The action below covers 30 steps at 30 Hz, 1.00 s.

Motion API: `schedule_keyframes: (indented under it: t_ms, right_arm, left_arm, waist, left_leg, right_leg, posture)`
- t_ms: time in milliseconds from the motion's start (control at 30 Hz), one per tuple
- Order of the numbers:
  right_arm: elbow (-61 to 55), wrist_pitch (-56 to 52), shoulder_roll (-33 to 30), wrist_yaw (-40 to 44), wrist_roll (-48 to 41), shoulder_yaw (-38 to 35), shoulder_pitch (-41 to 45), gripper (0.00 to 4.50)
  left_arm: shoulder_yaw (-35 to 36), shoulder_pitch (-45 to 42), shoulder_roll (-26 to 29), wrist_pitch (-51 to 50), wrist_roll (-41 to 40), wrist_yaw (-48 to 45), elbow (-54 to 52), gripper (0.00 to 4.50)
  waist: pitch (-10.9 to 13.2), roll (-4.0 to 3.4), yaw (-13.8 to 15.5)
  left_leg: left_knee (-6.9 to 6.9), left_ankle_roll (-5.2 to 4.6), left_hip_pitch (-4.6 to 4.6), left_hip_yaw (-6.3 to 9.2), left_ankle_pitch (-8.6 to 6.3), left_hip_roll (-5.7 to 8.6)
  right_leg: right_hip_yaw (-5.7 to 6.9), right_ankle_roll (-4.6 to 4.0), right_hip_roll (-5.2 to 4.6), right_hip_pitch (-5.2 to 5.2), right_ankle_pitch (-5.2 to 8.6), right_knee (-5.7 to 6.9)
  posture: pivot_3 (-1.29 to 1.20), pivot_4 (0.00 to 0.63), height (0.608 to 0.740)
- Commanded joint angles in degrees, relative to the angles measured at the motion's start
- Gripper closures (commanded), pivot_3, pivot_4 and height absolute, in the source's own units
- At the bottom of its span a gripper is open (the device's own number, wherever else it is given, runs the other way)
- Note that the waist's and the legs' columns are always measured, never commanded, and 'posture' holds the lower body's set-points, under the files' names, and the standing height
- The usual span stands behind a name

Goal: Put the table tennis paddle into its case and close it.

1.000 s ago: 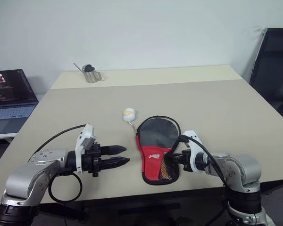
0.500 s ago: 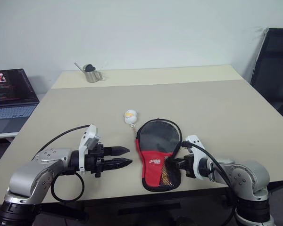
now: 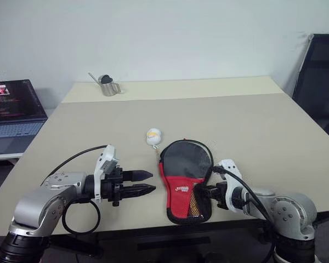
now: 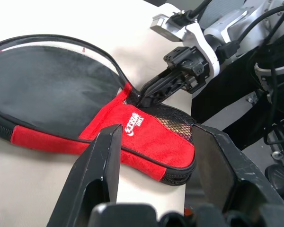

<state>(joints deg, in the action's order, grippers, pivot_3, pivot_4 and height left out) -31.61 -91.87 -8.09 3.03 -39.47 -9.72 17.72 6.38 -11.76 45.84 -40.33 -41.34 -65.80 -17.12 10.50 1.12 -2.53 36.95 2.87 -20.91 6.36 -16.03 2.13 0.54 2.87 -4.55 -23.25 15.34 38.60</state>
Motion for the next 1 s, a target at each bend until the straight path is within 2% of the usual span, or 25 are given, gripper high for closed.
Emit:
schedule_keyframes:
  t_ms: [33,167,267,400,533,667,800,1000]
  right_arm:
    - [-3.8,-0.6,0.6,-4.6,-1.7,-2.9,-1.3,2.40]
    - [-6.4,-0.6,1.1,-6.8,-4.9,-4.4,-1.1,1.11]
    - [-10.2,-0.1,0.9,-3.6,-5.9,-6.7,2.6,0.09]
    - [-11.2,12.9,-9.0,5.1,-3.1,-0.7,4.2,0.03]
    - [-4.7,19.0,-11.9,12.1,-3.7,1.2,6.2,0.03]
    - [1.9,28.6,-15.6,19.1,1.9,9.4,9.5,0.03]
    - [10.8,37.4,-15.9,24.2,8.1,17.6,13.3,0.03]
    - [25.1,48.4,-12.0,28.0,16.8,25.4,17.5,0.03]
  left_arm:
    - [0.4,-0.3,-0.2,1.6,0.1,0.0,0.0,2.00]
    - [0.4,-0.1,-0.4,2.1,0.2,0.2,0.1,2.00]
    - [0.8,0.2,-0.6,2.5,0.3,0.6,0.2,2.00]
    - [2.5,0.0,-1.3,2.9,0.5,2.7,1.2,2.00]
    - [4.2,-1.4,-3.2,3.1,0.9,7.4,3.7,2.00]
    - [5.4,-2.5,-5.3,4.7,3.3,12.7,5.8,2.00]
    - [6.4,-3.8,-7.4,6.7,5.9,18.1,7.9,2.00]
    - [6.0,-6.3,-9.8,5.7,6.7,23.3,9.1,2.00]
  waist:
    - [0.0,0.00,0.2]
    - [0.0,0.00,0.6]
    - [0.0,-0.03,0.6]
    - [0.0,-0.02,0.5]
    - [0.0,0.00,0.5]
    - [0.0,0.02,0.5]
    - [0.1,0.04,0.5]
    - [0.1,0.07,0.6]
  left_leg:
    - [0.00,0.00,0.01,0.00,0.00,0.00]
    - [0.00,0.00,0.00,0.00,0.00,0.00]
    - [-0.01,0.00,0.00,-0.02,0.00,0.00]
    - [-0.01,0.00,-0.01,-0.03,0.00,0.00]
    - [-0.04,-0.01,0.00,-0.08,0.00,-0.03]
    - [0.00,-0.01,0.00,-0.12,0.00,-0.03]
    - [-0.01,-0.01,0.00,-0.10,0.00,-0.04]
    - [-0.01,0.01,-0.04,-0.09,0.01,-0.02]
  right_leg:
    - [0.00,0.00,0.00,0.01,0.00,0.00]
    - [0.02,0.00,0.00,0.01,0.00,0.00]
    - [0.01,0.00,0.00,-0.01,0.00,0.00]
    - [0.02,0.02,0.01,-0.02,0.01,-0.03]
    - [0.03,0.04,0.04,0.01,0.02,-0.07]
    - [0.01,0.02,0.04,0.01,0.01,-0.05]
    - [0.03,0.01,0.05,0.00,0.00,-0.05]
    - [0.03,0.00,0.01,-0.02,0.00,-0.09]
  posture:
    - [0.00,0.150,0.740]
    - [0.00,0.150,0.740]
    - [0.00,0.150,0.740]
    - [0.00,0.150,0.740]
    - [0.00,0.150,0.740]
    - [0.00,0.150,0.740]
    - [0.00,0.150,0.740]
    - [0.00,0.150,0.740]
